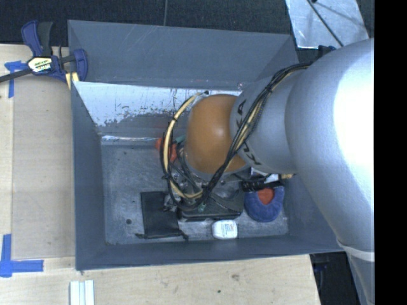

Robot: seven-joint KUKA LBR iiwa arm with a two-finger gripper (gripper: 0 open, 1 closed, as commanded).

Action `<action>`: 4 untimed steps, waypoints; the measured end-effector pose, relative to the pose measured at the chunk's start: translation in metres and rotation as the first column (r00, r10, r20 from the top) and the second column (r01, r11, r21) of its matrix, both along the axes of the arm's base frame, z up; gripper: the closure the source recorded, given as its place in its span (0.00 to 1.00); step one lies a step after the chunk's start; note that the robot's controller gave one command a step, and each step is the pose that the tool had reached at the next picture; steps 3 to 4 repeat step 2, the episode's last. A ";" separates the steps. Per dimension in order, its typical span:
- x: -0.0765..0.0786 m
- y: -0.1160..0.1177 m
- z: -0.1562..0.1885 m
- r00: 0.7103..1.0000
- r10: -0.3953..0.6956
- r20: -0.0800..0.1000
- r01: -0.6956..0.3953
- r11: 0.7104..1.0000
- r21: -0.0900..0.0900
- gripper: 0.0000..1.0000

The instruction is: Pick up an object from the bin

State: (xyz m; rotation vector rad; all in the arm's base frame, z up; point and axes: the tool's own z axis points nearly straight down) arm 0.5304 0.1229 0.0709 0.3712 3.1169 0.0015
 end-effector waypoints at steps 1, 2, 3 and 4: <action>-0.012 0.006 0.120 0.999 -0.050 0.007 0.050 0.999 0.002 1.00; -0.012 0.014 0.231 0.999 -0.034 0.009 0.034 0.999 0.003 1.00; -0.012 0.014 0.231 0.999 -0.034 0.009 0.034 0.999 0.003 1.00; -0.012 0.014 0.231 0.999 -0.034 0.009 0.034 0.999 0.003 1.00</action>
Offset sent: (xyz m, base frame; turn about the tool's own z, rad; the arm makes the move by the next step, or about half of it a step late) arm -0.0145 0.0059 0.1157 0.0524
